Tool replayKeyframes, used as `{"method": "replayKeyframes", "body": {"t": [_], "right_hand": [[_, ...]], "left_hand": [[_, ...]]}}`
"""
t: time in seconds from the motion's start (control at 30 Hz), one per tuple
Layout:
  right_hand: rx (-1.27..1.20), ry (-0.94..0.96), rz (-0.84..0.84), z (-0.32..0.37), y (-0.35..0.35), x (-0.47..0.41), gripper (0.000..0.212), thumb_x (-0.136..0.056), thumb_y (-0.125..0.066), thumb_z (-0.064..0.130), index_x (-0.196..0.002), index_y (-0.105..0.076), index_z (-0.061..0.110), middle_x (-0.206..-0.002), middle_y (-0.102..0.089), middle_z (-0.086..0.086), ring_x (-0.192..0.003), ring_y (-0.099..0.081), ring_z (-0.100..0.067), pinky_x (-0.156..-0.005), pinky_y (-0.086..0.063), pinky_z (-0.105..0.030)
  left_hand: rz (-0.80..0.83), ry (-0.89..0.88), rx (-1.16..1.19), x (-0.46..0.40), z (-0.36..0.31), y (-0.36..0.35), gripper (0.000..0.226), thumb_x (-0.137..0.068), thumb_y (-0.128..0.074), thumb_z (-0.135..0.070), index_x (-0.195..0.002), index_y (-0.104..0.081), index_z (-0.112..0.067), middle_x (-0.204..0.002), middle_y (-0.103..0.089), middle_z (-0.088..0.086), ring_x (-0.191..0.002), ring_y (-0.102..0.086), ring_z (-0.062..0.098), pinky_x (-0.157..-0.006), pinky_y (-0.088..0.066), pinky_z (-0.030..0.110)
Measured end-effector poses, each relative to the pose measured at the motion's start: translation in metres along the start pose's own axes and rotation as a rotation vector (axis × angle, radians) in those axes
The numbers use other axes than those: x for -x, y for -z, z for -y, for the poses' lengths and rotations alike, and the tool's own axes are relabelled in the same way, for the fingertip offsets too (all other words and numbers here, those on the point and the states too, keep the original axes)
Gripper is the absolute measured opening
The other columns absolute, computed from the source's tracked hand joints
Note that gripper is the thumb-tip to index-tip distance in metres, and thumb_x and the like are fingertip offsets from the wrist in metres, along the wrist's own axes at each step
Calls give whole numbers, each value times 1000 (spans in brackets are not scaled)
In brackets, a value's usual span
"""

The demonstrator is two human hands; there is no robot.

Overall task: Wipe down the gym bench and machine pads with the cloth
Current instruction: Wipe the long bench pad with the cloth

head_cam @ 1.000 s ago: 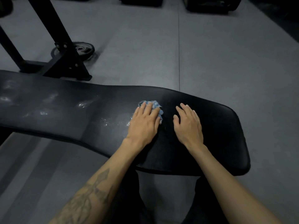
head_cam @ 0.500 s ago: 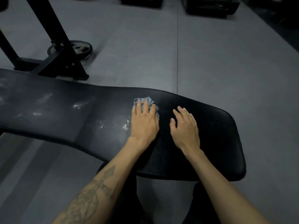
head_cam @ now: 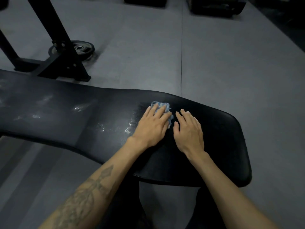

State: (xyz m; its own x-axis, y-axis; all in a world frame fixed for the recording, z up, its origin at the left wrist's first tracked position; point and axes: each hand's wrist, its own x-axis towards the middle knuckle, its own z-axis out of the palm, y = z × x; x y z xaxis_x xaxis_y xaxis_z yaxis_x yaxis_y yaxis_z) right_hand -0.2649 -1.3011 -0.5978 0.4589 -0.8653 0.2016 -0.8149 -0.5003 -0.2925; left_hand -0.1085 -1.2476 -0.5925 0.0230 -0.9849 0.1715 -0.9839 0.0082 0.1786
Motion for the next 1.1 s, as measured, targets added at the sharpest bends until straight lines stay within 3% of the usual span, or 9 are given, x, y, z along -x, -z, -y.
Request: {"method": "replayKeyframes", "body": {"t": [0.07,0.2,0.4,0.6,0.7,0.77,0.93,1.0,1.1], "right_hand": [[8,18,-3,-4,2,-6,46,-105,-42,30,-149,-48,18,-158,-40,-6,-148,-33,-22,-121,-26,-41],[9,24,45,-6,1,-21,48,-107,-35,33,-153,-39,24,-163,-30,-2,-152,-23,-19,-124,-18,-39],[-18,12,47,-6,0,-26,49,-107,-33,32,-155,-37,24,-165,-25,-1,-153,-18,-17,-126,-12,-38],[-35,1,39,-4,-2,-26,49,-107,-36,31,-155,-37,23,-165,-24,-1,-154,-16,-15,-126,-10,-38],[-26,12,60,-5,-1,-26,50,-107,-33,31,-156,-32,23,-167,-20,0,-154,-12,-14,-127,-8,-38],[-25,18,71,-6,-1,-26,51,-108,-30,31,-157,-29,22,-167,-17,1,-155,-9,-13,-127,-6,-38],[-20,14,62,-5,-4,-27,51,-108,-30,31,-158,-28,22,-168,-15,1,-155,-7,-13,-127,-3,-36],[-25,16,63,-6,-3,-28,51,-107,-30,30,-158,-28,22,-168,-15,1,-155,-7,-13,-127,-3,-36],[-21,20,63,-6,-2,-28,51,-107,-30,31,-158,-27,22,-168,-15,0,-155,-6,-13,-127,-3,-37]], "left_hand": [[32,0,-10,-5,18,6,59,-104,-17,-42,-151,-45,-21,-162,-38,9,-151,-30,32,-124,-21,49],[3,236,-7,-13,24,8,48,-108,-31,-35,-151,-42,-17,-164,-33,12,-153,-23,36,-124,-17,52],[31,-49,8,-10,10,2,58,-103,-18,-42,-149,-47,-20,-161,-38,9,-151,-30,34,-124,-19,50],[-30,287,13,-37,11,-1,49,-108,-33,-32,-154,-39,-14,-165,-29,14,-155,-18,38,-126,-10,53],[6,21,7,-37,-4,-9,56,-105,-21,-38,-152,-43,-15,-164,-32,11,-153,-24,39,-125,-17,52],[6,-23,-14,-44,14,-6,61,-104,-16,-41,-153,-42,-17,-161,-38,10,-151,-30,35,-123,-23,50],[-13,278,-26,-66,34,-6,49,-108,-34,-33,-152,-39,-12,-162,-34,14,-152,-23,40,-124,-16,53],[9,160,-18,-65,21,-9,48,-109,-33,-33,-152,-39,-13,-165,-28,13,-154,-18,41,-125,-11,53],[39,-41,18,-62,26,-7,48,-109,-33,-34,-153,-42,-16,-164,-33,10,-153,-23,35,-124,-17,51]]}}
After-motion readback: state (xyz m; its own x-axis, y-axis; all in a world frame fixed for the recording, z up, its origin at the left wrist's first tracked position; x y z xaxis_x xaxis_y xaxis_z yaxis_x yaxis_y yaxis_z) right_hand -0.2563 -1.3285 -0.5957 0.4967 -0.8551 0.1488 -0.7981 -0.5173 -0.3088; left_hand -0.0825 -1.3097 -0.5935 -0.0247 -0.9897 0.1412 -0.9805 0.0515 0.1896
